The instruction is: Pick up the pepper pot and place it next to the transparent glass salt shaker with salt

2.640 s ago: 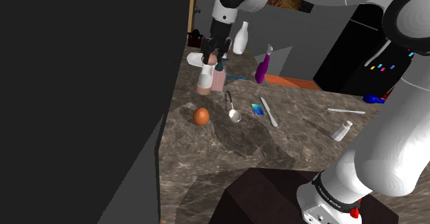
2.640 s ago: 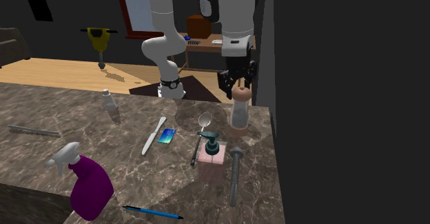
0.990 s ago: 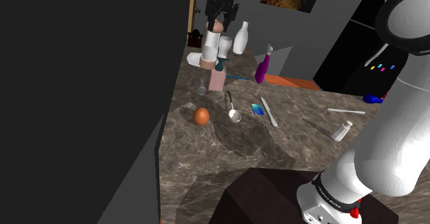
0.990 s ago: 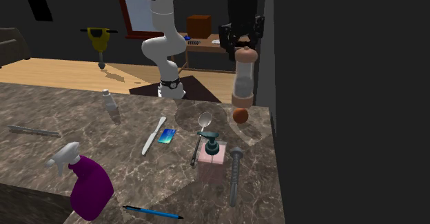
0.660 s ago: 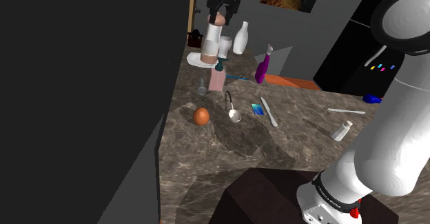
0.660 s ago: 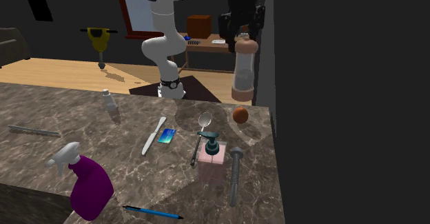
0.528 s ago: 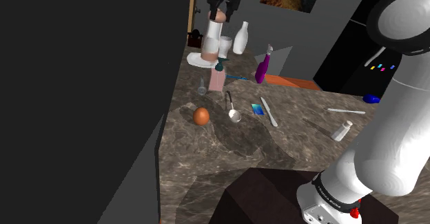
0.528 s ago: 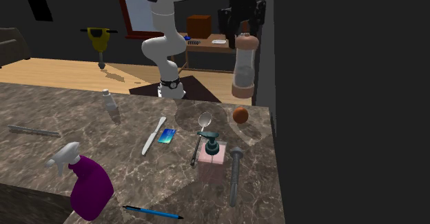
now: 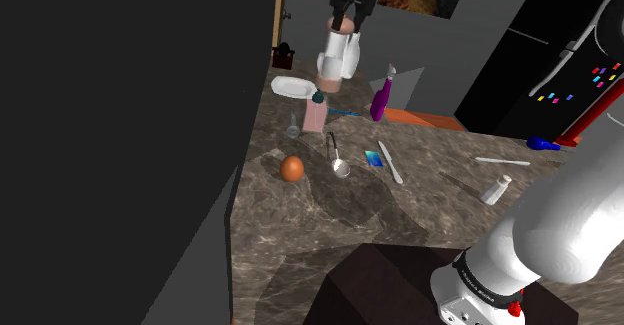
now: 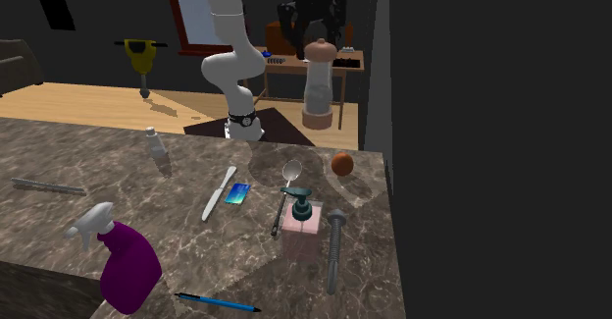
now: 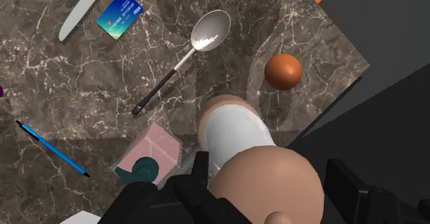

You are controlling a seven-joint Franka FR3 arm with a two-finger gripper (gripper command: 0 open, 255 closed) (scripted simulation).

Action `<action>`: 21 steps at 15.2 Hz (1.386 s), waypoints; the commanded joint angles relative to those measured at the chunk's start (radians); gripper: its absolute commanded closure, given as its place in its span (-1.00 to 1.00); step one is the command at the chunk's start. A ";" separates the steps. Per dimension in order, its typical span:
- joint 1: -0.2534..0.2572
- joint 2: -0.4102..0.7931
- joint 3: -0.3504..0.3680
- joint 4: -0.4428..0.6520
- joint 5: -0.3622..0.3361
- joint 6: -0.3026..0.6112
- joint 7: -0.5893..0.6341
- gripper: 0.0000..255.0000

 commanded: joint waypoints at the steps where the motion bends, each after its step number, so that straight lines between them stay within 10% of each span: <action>1: -0.013 -0.075 -0.012 -0.087 -0.004 0.009 -0.028 1.00; 21: -0.154 -0.629 -0.200 -0.593 -0.147 -0.059 -0.330 1.00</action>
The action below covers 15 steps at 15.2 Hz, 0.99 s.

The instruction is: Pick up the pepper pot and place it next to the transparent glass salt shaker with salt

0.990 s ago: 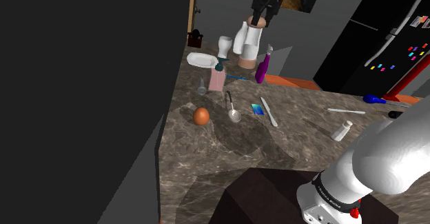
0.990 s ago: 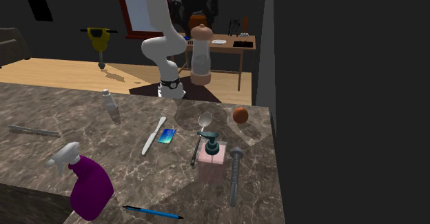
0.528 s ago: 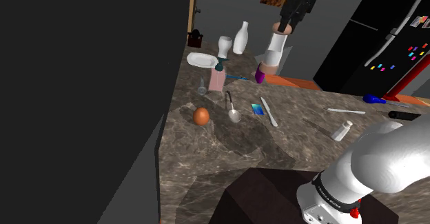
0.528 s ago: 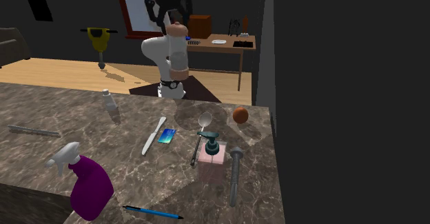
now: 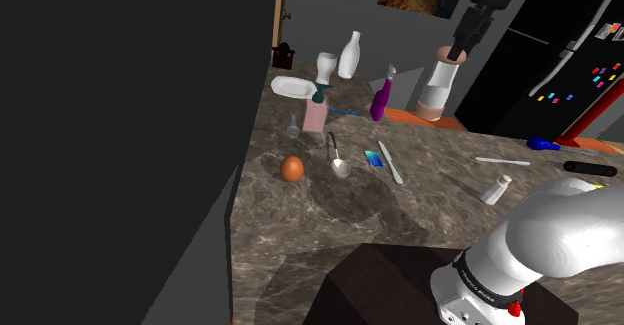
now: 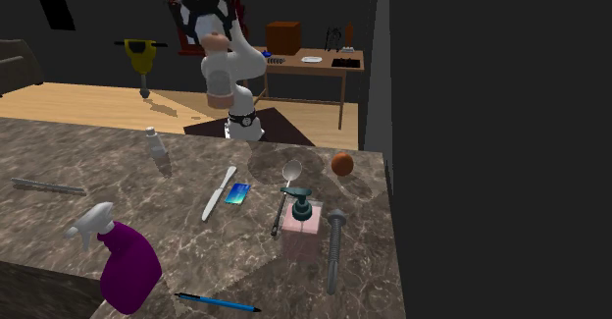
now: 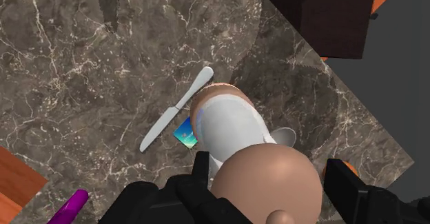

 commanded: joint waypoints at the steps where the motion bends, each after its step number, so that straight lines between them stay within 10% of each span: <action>1: -0.015 -0.041 -0.023 -0.014 -0.023 -0.027 -0.034 1.00; 15: -0.116 -0.239 -0.232 -0.054 -0.232 -0.159 -0.313 1.00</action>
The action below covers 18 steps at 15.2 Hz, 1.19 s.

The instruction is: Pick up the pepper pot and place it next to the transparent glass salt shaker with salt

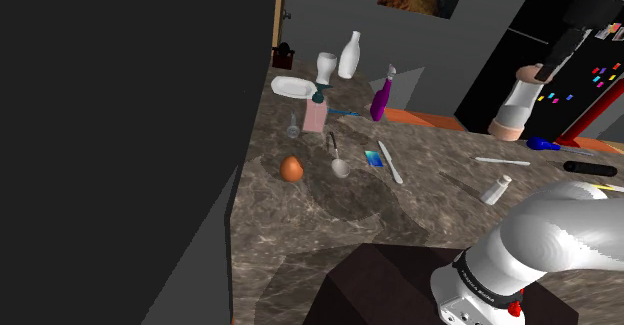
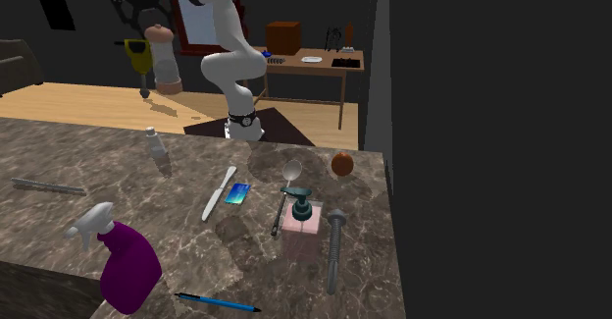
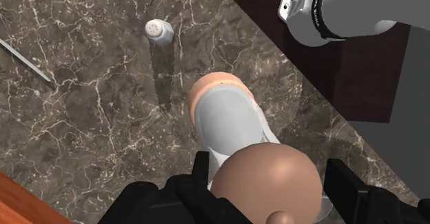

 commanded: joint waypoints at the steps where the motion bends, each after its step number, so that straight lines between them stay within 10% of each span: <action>1: -0.010 -0.012 -0.038 0.012 -0.036 -0.015 -0.048 1.00; 18: -0.010 -0.010 -0.380 0.249 -0.310 -0.106 -0.461 1.00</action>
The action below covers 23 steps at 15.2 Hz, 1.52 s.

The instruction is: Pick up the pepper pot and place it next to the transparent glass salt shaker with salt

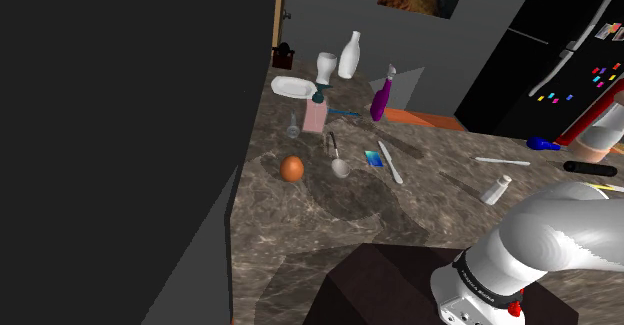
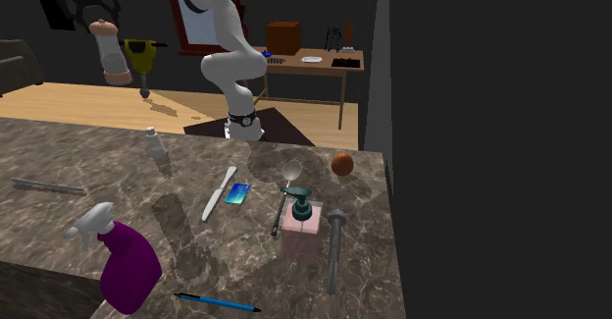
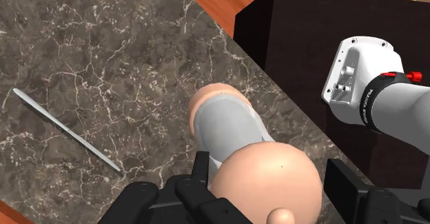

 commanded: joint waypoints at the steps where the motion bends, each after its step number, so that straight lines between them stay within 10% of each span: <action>1: 0.000 -0.005 -0.021 -0.002 -0.017 0.009 -0.019 1.00; 23: -0.061 -0.134 -0.104 -0.337 -0.115 0.233 0.035 1.00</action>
